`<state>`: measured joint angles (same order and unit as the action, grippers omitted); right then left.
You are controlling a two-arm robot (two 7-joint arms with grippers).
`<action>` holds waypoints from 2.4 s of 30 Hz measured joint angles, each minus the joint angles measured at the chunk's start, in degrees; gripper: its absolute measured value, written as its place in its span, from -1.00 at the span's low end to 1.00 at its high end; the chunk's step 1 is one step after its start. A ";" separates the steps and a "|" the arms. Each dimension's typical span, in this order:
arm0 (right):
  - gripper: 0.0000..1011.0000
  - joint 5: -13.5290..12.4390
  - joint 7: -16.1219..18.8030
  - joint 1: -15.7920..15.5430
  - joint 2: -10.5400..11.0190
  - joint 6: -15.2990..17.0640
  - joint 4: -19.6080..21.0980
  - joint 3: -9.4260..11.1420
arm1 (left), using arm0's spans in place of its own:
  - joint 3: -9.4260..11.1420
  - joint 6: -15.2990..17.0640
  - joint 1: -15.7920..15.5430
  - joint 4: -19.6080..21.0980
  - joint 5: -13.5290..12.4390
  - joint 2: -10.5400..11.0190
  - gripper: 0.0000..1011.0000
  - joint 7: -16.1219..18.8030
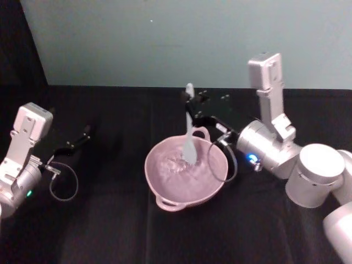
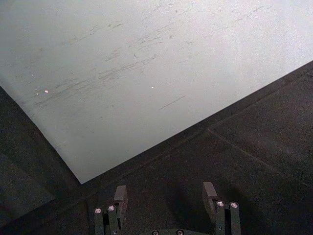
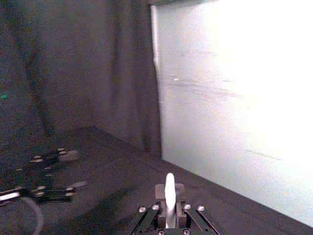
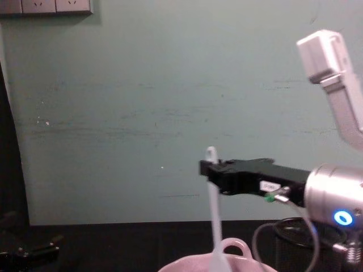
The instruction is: Use the one hand to pick up the spoon and stir the clear water in the bowl.
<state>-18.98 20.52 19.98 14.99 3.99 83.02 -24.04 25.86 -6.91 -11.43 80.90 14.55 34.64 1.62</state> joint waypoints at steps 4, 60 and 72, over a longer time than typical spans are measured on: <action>-0.77 -0.22 -0.72 -0.37 1.09 -0.01 0.61 1.86 | 0.00 0.00 0.00 0.00 0.00 0.00 1.00 0.00; -0.77 1.51 0.50 -1.11 -0.08 0.26 2.06 -1.60 | 0.00 0.00 0.00 0.00 0.00 0.00 1.00 0.00; -0.77 2.01 -0.96 -2.32 2.29 0.26 3.77 2.14 | 0.00 0.00 0.00 0.00 0.00 0.00 1.00 0.00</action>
<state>-16.97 19.56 17.66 17.28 4.25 86.80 -21.90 25.86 -6.91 -11.43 80.90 14.55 34.65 1.62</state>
